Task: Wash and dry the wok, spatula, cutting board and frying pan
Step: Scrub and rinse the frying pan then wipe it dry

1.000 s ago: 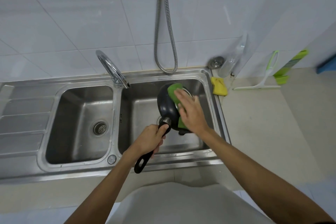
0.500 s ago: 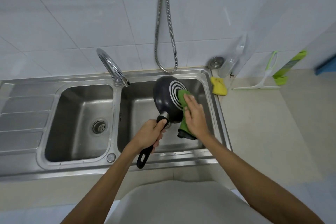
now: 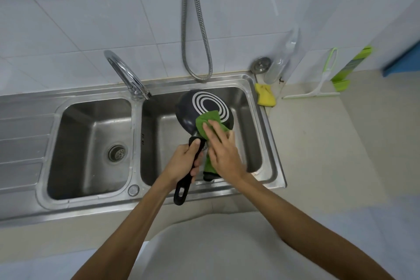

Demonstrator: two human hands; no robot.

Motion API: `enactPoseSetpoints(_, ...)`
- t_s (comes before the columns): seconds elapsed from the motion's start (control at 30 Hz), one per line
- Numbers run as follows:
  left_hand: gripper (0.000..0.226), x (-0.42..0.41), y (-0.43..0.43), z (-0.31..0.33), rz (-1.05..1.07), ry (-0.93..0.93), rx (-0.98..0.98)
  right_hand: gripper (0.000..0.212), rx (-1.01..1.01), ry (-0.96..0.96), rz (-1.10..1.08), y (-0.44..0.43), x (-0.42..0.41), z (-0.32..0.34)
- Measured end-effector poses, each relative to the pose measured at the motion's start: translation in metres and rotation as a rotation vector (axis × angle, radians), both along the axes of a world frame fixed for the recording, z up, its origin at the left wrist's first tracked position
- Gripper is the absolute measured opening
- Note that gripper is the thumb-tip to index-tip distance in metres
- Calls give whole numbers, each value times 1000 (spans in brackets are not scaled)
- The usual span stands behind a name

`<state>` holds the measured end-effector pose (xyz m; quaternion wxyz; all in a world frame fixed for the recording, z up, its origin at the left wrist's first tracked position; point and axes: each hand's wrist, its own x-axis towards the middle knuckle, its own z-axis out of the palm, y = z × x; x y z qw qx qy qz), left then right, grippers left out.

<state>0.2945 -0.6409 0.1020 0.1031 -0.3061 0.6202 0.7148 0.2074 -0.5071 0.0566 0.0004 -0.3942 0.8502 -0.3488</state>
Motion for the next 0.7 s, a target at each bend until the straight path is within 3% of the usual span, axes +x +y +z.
enactPoseSetpoints(0.1, 46, 8, 0, -5, 24, -6, 48, 54, 21, 80, 70, 7, -16, -4)
enactPoseSetpoints(0.23, 48, 28, -6, -8, -30, 12, 111, 52, -60, -264, -271, 19, -67, -3)
enactPoseSetpoints(0.43, 49, 32, -14, -4, -78, 62, 117, 42, 5, -603, -326, 4, -126, 14)
enactPoseSetpoints(0.53, 48, 31, -30, -1, -136, 70, 11, 38, -4, -738, -322, -10, -145, 24)
enactPoseSetpoints(0.7, 46, 29, -45, 1, -351, -13, -293, 31, 38, -649, -270, -31, -163, 44)
